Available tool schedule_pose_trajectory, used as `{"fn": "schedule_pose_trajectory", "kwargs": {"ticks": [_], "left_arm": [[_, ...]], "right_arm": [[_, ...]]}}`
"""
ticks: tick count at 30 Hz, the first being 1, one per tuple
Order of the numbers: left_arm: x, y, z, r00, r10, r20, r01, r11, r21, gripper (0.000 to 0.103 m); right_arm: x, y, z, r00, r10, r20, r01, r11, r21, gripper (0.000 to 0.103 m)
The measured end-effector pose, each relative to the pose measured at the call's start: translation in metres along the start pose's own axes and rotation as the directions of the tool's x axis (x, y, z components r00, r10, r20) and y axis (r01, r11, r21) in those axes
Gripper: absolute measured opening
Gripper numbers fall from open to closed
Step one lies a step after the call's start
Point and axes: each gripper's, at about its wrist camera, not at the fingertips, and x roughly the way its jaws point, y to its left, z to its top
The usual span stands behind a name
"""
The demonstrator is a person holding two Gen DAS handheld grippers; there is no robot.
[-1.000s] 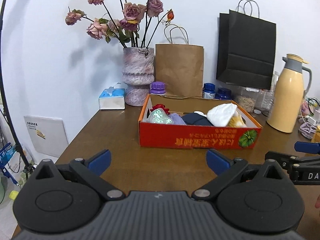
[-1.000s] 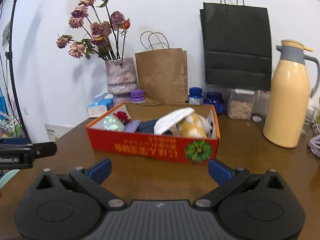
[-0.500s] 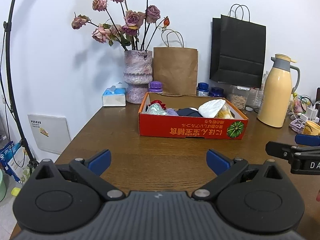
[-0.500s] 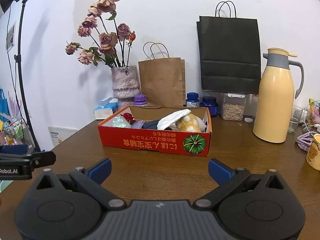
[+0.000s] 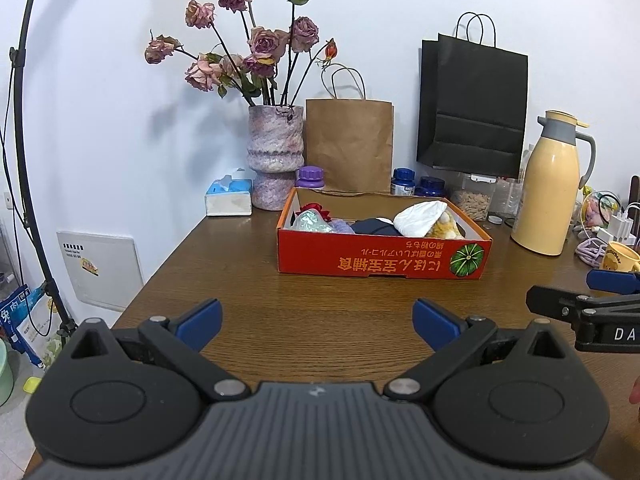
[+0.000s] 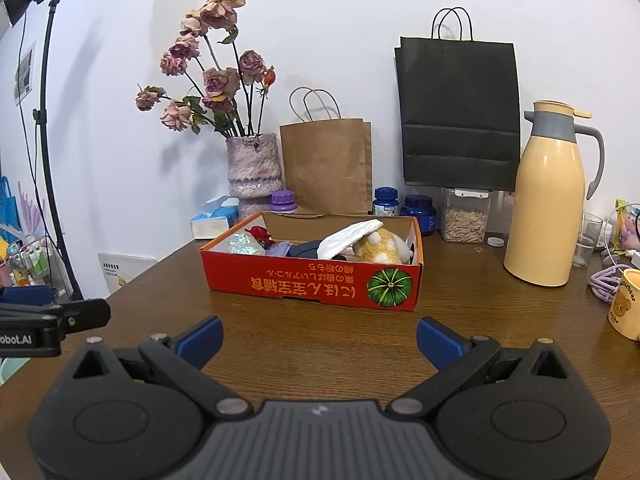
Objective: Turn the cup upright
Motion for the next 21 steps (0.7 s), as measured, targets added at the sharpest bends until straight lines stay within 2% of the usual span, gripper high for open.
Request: {"fn": "schedule_pose_trajectory", "kwargs": {"ticks": [21], "left_arm": [[0.0042,0.0019,-0.0005,1.000,-0.011,-0.014,0.011,1.000,-0.007,0.103]], "right_arm": [[0.0019,0.0007,-0.0035,1.000,0.002,-0.006,-0.002,1.000,0.000,0.103]]}}
